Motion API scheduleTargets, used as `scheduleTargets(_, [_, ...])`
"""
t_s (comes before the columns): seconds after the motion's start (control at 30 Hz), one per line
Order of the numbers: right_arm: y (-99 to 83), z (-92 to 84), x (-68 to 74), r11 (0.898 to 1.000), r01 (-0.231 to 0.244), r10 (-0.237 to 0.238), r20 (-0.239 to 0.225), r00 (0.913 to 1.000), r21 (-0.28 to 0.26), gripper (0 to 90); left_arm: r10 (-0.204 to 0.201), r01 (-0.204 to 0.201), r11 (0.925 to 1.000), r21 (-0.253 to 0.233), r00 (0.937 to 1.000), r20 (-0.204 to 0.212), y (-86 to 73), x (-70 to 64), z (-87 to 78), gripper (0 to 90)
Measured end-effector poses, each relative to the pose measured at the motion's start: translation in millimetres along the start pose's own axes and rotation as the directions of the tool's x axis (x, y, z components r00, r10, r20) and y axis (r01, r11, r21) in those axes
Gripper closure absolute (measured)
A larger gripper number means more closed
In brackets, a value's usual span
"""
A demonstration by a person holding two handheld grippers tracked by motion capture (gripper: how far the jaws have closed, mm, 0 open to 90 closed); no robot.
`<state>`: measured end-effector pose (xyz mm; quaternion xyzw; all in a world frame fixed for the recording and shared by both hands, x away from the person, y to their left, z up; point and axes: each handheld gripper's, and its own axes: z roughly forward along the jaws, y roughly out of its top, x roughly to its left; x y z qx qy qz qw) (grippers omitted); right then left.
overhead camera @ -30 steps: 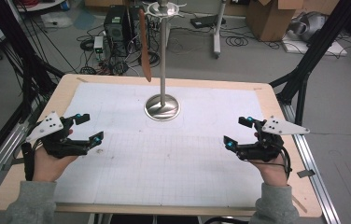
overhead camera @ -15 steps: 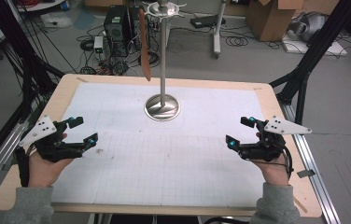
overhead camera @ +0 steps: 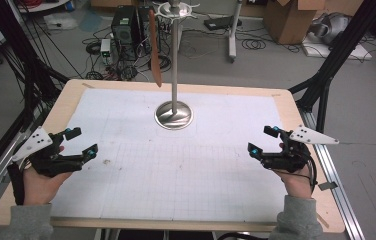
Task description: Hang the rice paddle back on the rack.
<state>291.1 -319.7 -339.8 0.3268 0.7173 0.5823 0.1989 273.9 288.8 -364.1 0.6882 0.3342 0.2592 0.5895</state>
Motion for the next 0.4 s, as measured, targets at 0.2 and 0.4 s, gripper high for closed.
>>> scheduleTargets(0.2, [-4.8,-4.3,-7.0,1.000,-0.017,0.017,0.025,0.9995,-0.008,9.3,-0.020,0.020,0.9997,-0.012,0.9991,-0.036,-0.2,4.6,-8.3,15.4])
scheduleTargets(0.4, [-5.4,-5.6,-7.8,1.000,-0.021,0.022,0.034,0.9992,-0.023,9.3,-0.027,0.026,0.9996,-0.008,0.9986,-0.046,-0.7,5.5,-9.2,15.4])
